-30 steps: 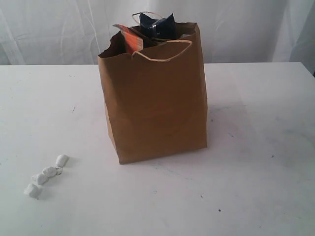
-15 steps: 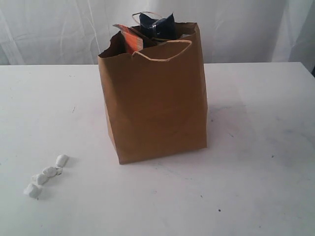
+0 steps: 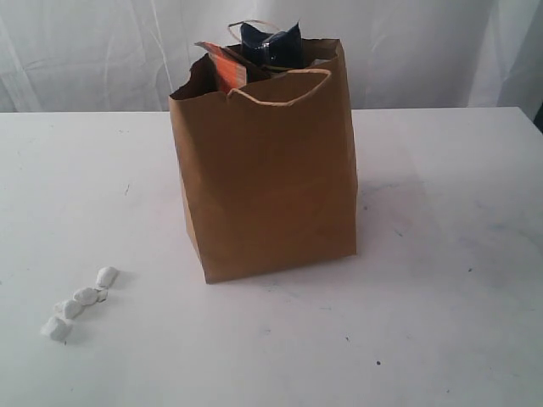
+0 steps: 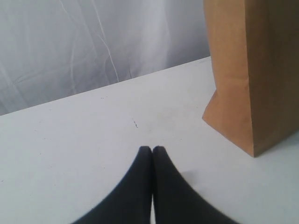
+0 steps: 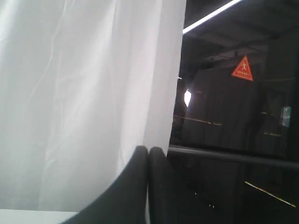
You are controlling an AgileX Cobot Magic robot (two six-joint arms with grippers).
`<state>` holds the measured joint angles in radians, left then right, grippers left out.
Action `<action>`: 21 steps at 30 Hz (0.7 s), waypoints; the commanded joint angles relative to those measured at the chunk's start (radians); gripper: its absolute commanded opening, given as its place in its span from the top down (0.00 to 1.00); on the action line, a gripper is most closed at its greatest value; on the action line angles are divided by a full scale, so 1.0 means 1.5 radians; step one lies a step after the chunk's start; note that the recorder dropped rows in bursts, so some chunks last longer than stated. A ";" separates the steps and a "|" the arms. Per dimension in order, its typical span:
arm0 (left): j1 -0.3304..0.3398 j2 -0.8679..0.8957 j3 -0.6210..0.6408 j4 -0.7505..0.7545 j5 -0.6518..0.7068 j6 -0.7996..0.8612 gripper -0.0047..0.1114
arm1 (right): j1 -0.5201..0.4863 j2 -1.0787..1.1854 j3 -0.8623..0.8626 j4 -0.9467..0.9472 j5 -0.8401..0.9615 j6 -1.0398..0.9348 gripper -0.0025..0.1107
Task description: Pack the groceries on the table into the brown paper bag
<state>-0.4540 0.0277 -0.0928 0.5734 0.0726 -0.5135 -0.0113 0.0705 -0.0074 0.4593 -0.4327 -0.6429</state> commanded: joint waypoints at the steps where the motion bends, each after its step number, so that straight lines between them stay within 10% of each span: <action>1: 0.002 0.000 -0.005 0.002 0.002 -0.004 0.96 | -0.026 -0.047 0.005 -0.049 0.100 0.033 0.98; 7: 0.002 0.000 -0.005 0.002 0.002 -0.004 0.96 | -0.064 -0.047 0.005 -0.306 0.522 0.373 0.98; 21: 0.002 0.000 -0.005 0.002 0.002 -0.004 0.96 | -0.071 -0.047 0.005 -0.336 0.519 0.364 0.98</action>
<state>-0.4540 0.0277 -0.0928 0.5734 0.0726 -0.5135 -0.1101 0.0061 -0.0009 -0.0360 0.3447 -0.1049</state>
